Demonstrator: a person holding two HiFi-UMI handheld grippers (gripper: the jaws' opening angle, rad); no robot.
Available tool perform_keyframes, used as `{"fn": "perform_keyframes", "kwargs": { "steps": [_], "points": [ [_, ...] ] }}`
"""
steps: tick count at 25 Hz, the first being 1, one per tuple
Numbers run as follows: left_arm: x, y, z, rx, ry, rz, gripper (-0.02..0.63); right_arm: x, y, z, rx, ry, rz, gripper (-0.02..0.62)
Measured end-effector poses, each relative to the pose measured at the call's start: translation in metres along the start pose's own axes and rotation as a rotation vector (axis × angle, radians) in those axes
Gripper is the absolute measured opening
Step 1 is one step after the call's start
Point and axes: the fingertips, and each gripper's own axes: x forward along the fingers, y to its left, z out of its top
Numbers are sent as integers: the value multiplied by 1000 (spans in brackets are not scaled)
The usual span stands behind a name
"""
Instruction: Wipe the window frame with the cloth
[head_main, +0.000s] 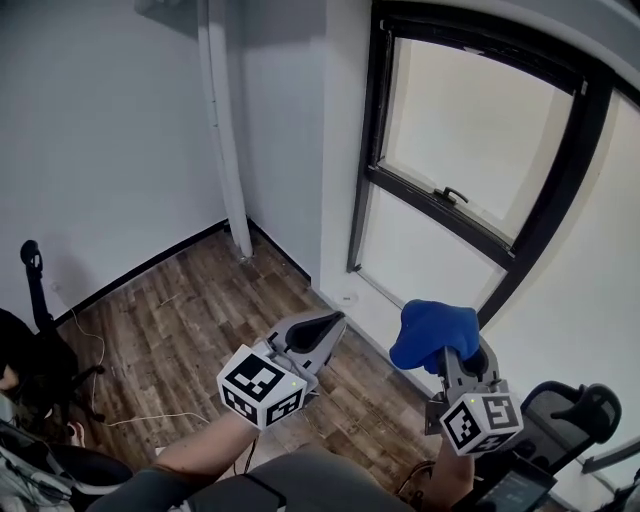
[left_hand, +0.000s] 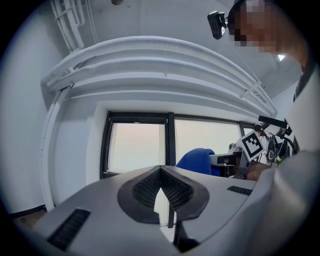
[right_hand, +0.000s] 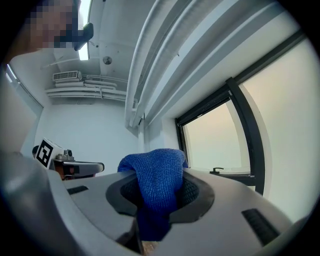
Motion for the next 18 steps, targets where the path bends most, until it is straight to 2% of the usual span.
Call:
{"fn": "perform_keyframes", "kwargs": {
  "steps": [6, 12, 18],
  "points": [
    [57, 25, -6, -10, 10, 24, 8, 39, -48, 1, 21, -29, -4, 117],
    [98, 56, -4, -1, 12, -3, 8, 93, -66, -8, 1, 13, 5, 117],
    [136, 115, -7, -7, -14, -14, 8, 158, -75, -15, -23, 18, 0, 117]
  ]
}}
